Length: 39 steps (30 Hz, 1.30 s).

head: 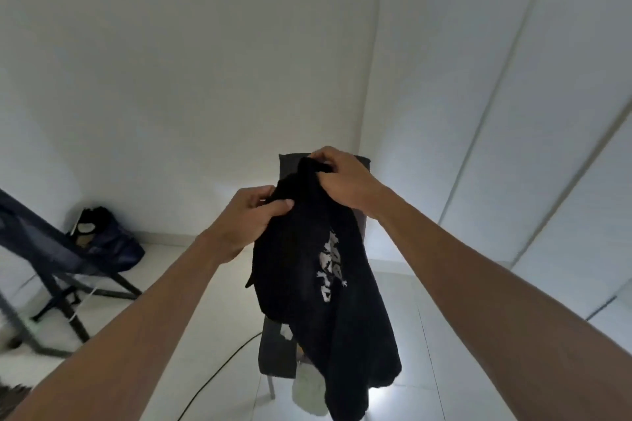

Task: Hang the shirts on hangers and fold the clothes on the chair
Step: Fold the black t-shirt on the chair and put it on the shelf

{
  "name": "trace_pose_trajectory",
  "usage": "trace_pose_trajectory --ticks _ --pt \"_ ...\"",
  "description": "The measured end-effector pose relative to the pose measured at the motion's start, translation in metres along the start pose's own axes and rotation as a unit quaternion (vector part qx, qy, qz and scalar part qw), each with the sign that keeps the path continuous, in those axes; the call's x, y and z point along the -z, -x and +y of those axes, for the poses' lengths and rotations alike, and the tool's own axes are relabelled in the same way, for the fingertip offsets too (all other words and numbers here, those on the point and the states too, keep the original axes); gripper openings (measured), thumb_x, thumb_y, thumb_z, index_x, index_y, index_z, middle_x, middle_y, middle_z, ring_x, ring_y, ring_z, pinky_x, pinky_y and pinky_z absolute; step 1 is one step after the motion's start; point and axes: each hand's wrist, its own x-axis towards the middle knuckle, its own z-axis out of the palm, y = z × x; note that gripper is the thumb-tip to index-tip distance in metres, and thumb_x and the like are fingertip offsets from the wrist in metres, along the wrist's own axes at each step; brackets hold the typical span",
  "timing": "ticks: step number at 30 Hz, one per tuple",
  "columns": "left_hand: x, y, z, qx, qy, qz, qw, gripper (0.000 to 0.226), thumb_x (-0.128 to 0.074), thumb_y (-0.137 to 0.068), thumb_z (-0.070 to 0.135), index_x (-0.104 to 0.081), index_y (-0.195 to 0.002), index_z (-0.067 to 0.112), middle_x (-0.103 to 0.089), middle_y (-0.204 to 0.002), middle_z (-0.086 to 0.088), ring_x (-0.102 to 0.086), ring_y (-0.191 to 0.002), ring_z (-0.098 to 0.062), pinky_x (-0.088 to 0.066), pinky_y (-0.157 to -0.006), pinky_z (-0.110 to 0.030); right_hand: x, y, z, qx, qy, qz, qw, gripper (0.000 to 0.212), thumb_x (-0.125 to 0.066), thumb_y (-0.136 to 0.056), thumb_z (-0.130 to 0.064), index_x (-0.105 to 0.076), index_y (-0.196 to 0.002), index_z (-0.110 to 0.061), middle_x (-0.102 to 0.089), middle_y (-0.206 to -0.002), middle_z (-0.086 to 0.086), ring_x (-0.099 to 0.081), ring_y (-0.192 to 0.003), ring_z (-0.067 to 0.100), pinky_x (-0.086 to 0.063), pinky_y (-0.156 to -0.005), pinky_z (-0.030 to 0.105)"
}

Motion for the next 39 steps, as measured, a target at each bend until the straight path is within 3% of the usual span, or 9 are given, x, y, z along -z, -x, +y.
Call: trace_pose_trajectory --ticks 3,8,14,18,25,29,31,34,39 --pt "0.010 0.003 0.034 -0.033 0.059 0.087 0.994 0.010 -0.062 -0.094 0.010 -0.071 -0.091 0.008 -0.072 -0.077 -0.002 -0.070 -0.072 -0.016 -0.053 -0.062 -0.026 -0.008 0.016 -0.029 0.011 0.062 0.110 0.992 0.045 -0.068 -0.086 -0.046 -0.053 -0.123 -0.027 -0.053 -0.115 -0.003 -0.056 -0.105 0.014 -0.048 -0.092 0.031" --pt "0.040 0.007 0.074 -0.058 0.076 0.103 0.990 0.016 -0.062 -0.092 0.009 -0.057 -0.077 0.008 -0.048 -0.056 0.002 -0.048 -0.052 -0.013 -0.042 -0.050 -0.025 -0.047 0.036 -0.053 -0.040 -0.040 -0.059 0.997 0.039 -0.067 -0.090 -0.038 -0.055 -0.124 -0.023 -0.064 -0.110 0.000 -0.063 -0.096 0.014 -0.052 -0.093 0.036" --pt "0.061 0.002 0.097 -0.061 0.091 0.174 0.979 0.009 -0.067 -0.088 0.012 -0.062 -0.086 0.005 -0.054 -0.070 -0.009 -0.055 -0.060 -0.023 -0.050 -0.055 -0.031 -0.090 0.039 -0.058 -0.006 -0.192 -0.051 0.980 0.040 -0.055 -0.094 -0.051 -0.065 -0.113 -0.018 -0.071 -0.108 0.004 -0.068 -0.103 0.021 -0.052 -0.098 0.050" --pt "0.080 -0.002 0.110 -0.055 0.136 0.167 0.975 0.015 -0.071 -0.086 0.016 -0.064 -0.090 0.003 -0.060 -0.074 -0.011 -0.061 -0.066 -0.027 -0.057 -0.064 -0.041 -0.113 0.039 -0.036 0.012 -0.043 -0.113 0.993 0.044 -0.076 -0.081 -0.050 -0.071 -0.114 -0.022 -0.074 -0.105 -0.006 -0.070 -0.101 0.012 -0.055 -0.098 0.041" --pt "0.133 0.001 0.111 -0.132 -0.021 0.205 0.970 0.046 -0.083 -0.079 0.039 -0.057 -0.105 0.010 -0.066 -0.091 -0.002 -0.067 -0.080 -0.019 -0.059 -0.072 -0.036 -0.112 0.026 -0.050 0.031 -0.147 0.050 0.987 0.021 -0.062 -0.098 -0.037 -0.070 -0.095 -0.018 -0.072 -0.091 0.005 -0.070 -0.087 0.019 -0.054 -0.093 0.050" --pt "0.155 0.018 0.084 -0.091 -0.150 0.035 0.984 0.113 -0.099 -0.047 0.043 -0.032 -0.138 0.036 -0.056 -0.122 0.000 -0.064 -0.106 -0.017 -0.056 -0.087 -0.036 -0.092 0.017 -0.091 0.032 -0.214 0.064 0.974 0.030 -0.063 -0.097 -0.038 -0.072 -0.105 -0.011 -0.075 -0.102 0.015 -0.073 -0.097 0.029 -0.057 -0.092 0.050" --pt "0.146 0.019 0.070 -0.082 -0.162 -0.057 0.982 0.093 -0.098 -0.053 0.030 -0.049 -0.132 0.029 -0.063 -0.119 -0.003 -0.068 -0.106 -0.020 -0.058 -0.086 -0.041 -0.083 0.015 -0.111 0.033 -0.207 0.030 0.977 0.035 -0.064 -0.096 -0.041 -0.072 -0.105 -0.008 -0.075 -0.102 0.016 -0.074 -0.093 0.029 -0.059 -0.088 0.048" --pt "0.121 0.017 0.057 -0.090 -0.203 -0.073 0.972 0.013 -0.075 -0.084 0.009 -0.073 -0.094 0.015 -0.075 -0.086 -0.001 -0.073 -0.083 -0.018 -0.055 -0.076 -0.035 -0.063 0.014 -0.130 0.007 -0.211 -0.020 0.977 0.043 -0.071 -0.091 -0.043 -0.071 -0.104 -0.002 -0.075 -0.098 0.014 -0.074 -0.085 0.027 -0.062 -0.083 0.045" --pt "0.120 -0.001 0.050 -0.116 -0.178 0.036 0.977 0.019 -0.065 -0.089 0.001 -0.076 -0.089 0.017 -0.072 -0.078 -0.002 -0.068 -0.075 -0.019 -0.052 -0.066 -0.029 -0.019 0.021 -0.102 -0.079 0.078 -0.147 0.983 0.037 -0.086 -0.078 -0.034 -0.076 -0.103 -0.008 -0.077 -0.099 0.011 -0.075 -0.093 0.028 -0.060 -0.089 0.047"
